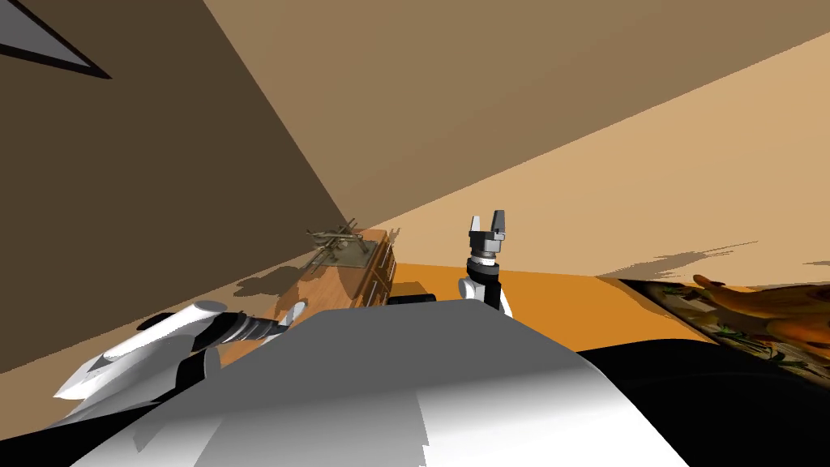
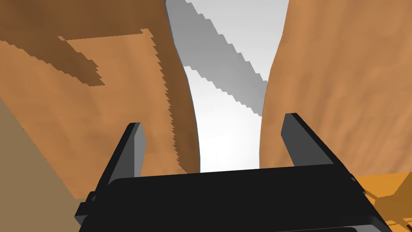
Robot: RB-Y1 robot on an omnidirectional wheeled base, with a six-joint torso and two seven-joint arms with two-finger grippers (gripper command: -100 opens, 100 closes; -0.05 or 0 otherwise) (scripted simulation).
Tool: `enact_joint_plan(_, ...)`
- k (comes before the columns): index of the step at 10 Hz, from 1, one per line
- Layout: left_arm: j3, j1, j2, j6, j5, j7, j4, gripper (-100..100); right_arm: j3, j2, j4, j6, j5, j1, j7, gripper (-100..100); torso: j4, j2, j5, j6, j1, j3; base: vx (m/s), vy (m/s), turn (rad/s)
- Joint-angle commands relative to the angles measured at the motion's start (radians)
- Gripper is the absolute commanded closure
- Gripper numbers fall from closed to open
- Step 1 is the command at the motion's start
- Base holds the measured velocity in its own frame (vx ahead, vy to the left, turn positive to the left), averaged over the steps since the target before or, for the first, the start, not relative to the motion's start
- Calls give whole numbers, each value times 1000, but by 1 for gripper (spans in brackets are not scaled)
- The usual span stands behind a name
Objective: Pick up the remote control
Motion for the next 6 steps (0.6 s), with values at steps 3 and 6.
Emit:
enact_joint_plan(3, 45, 9, -8, -16, -20, -98, 24, -100, 0, 0, 0, 0, 0, 0, 0, 0, 0, 1, 0, 0, -1, 0, 118, -16, 150)
enact_joint_plan(6, 66, 15, -12, -22, -29, -150, 34, -100, 0, 0, 0, 0, 0, 0, 0, 0, 0, 0, 0, -1, -1, 0, 118, -21, 113)
